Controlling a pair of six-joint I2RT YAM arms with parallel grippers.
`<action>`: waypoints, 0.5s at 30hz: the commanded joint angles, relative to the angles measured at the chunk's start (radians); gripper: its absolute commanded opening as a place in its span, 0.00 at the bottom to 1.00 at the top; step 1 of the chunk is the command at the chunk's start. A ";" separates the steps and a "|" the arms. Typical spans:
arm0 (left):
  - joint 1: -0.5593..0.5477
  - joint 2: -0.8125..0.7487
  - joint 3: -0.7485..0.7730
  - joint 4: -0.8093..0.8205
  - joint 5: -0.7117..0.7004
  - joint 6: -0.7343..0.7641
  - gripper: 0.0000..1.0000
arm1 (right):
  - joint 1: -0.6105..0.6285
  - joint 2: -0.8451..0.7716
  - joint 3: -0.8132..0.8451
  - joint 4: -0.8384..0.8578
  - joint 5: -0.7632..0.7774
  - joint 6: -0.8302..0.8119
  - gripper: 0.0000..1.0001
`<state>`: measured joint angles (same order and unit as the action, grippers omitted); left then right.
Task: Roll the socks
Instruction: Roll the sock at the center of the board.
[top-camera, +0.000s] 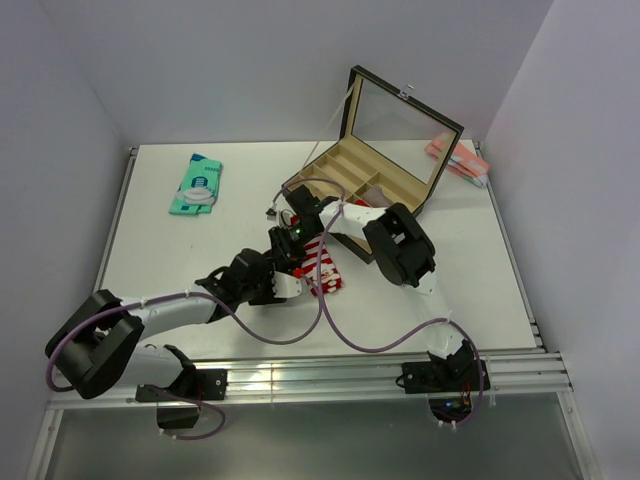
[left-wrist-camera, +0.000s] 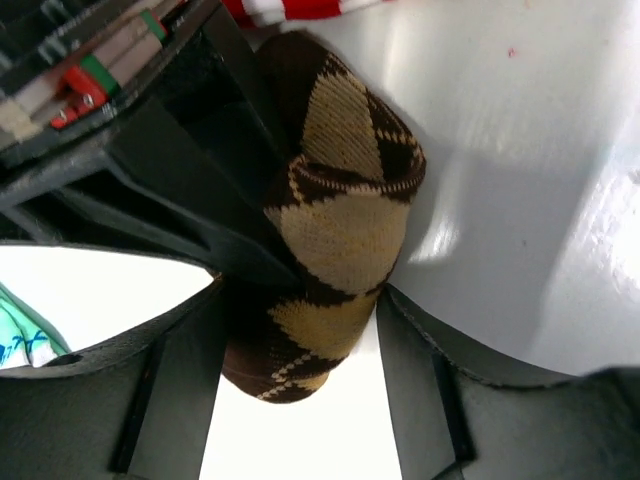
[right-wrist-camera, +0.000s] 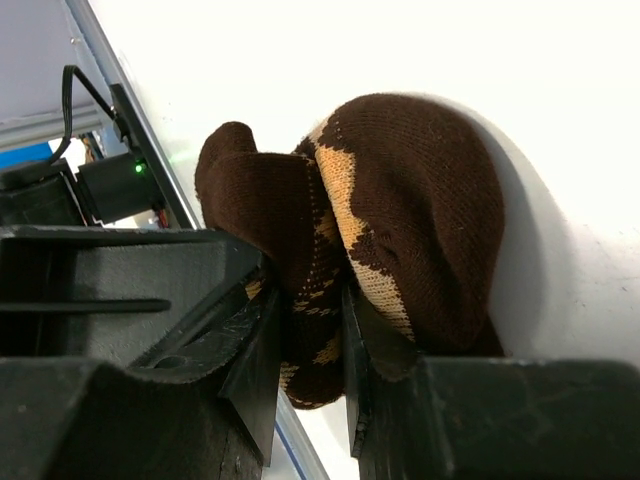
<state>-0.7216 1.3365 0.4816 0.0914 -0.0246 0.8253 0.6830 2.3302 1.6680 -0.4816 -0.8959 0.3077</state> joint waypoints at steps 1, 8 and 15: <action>0.017 -0.060 -0.032 -0.047 -0.055 0.003 0.66 | 0.039 0.067 -0.057 -0.155 0.161 -0.091 0.08; 0.019 -0.227 -0.075 -0.047 -0.006 0.026 0.69 | 0.039 0.074 -0.045 -0.152 0.164 -0.078 0.07; 0.024 -0.264 -0.080 -0.119 0.094 0.046 0.70 | 0.039 0.073 -0.047 -0.147 0.164 -0.076 0.07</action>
<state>-0.7017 1.0744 0.3920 0.0189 0.0071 0.8520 0.7006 2.3306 1.6680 -0.5240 -0.9112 0.2974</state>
